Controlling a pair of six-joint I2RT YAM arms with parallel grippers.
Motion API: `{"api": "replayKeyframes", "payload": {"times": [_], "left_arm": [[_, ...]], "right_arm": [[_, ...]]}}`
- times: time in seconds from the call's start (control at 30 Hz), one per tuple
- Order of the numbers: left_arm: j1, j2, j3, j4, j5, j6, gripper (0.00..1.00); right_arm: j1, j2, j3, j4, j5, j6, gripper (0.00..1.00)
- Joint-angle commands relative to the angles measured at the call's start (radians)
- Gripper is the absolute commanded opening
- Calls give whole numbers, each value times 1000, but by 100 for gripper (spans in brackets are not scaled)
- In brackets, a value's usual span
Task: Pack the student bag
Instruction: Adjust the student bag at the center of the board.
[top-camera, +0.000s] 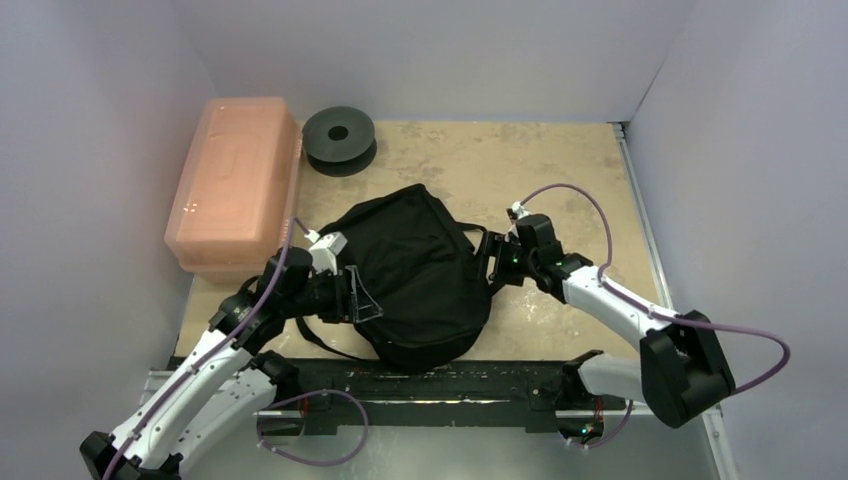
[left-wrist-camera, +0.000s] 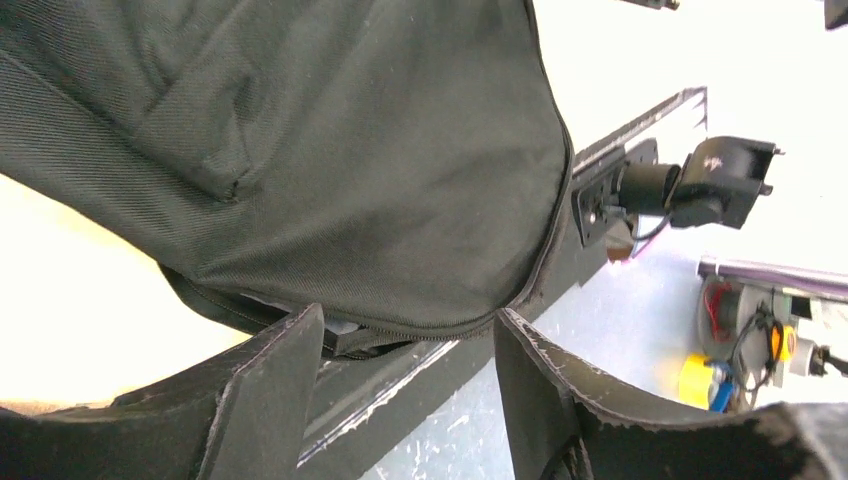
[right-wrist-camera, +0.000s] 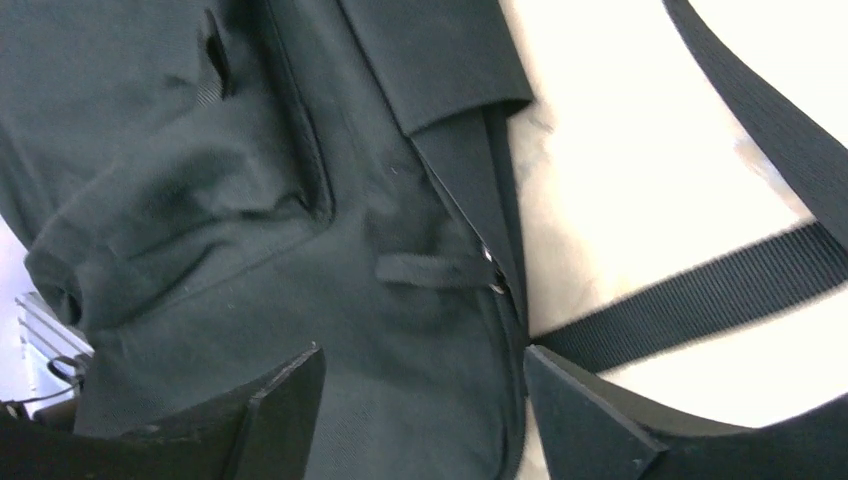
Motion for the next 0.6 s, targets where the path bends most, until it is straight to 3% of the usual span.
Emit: {"api": "replayKeyframes", "payload": {"times": [0.0, 0.13, 0.23, 0.33, 0.43, 0.5, 0.57], "left_arm": [[-6, -35, -9, -18, -130, -70, 63], [-6, -14, 2, -22, -133, -72, 64], [-5, 9, -7, -11, -97, -69, 63], [-6, 13, -37, 22, -44, -74, 61], [-6, 5, -80, 68, 9, -86, 61], [-6, 4, -98, 102, 41, -91, 61], [-6, 8, -110, 137, 67, -91, 61]], "right_arm": [[-4, -90, 9, -218, 69, -55, 80], [-4, -140, -83, -184, 22, -10, 85], [-4, -103, -162, 25, -162, 57, 79], [-4, 9, -200, 236, -270, 133, 57], [-19, 49, -198, 315, -238, 162, 19], [-43, 50, -191, 333, -199, 160, 1], [-89, 62, -167, 320, -186, 132, 0]]}}
